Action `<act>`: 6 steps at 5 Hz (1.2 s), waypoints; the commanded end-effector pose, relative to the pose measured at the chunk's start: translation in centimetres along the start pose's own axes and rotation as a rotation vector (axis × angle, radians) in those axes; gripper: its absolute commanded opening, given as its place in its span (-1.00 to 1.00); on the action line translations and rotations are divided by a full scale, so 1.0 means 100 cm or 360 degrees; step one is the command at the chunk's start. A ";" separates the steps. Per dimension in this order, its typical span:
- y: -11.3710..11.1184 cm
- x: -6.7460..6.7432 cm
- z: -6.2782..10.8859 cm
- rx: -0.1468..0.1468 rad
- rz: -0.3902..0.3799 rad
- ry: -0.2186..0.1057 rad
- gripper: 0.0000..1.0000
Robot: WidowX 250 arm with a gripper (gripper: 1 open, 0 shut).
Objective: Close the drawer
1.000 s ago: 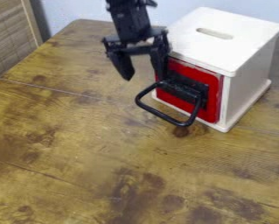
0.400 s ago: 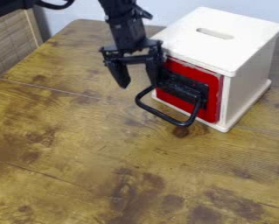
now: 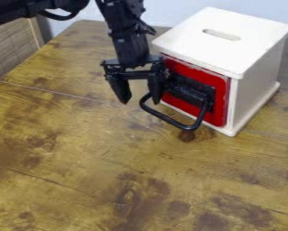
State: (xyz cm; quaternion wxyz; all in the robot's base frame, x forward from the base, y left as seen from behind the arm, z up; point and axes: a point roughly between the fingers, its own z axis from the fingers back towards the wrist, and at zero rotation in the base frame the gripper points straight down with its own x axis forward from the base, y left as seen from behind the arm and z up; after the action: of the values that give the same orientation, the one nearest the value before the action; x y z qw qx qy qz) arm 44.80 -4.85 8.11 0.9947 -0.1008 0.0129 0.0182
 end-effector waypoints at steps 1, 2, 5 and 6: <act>-0.033 -0.001 0.056 -0.0037 -0.0037 -0.0224 1.00; -0.027 -0.011 0.066 -0.0063 -0.0023 -0.0262 1.00; -0.008 -0.014 0.054 -0.0077 0.0010 -0.0323 1.00; -0.017 -0.006 0.039 -0.0086 -0.0025 -0.0318 1.00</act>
State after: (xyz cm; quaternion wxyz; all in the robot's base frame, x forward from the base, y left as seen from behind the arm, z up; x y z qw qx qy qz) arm 43.94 -4.77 9.23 0.9912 -0.1181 -0.0481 0.0343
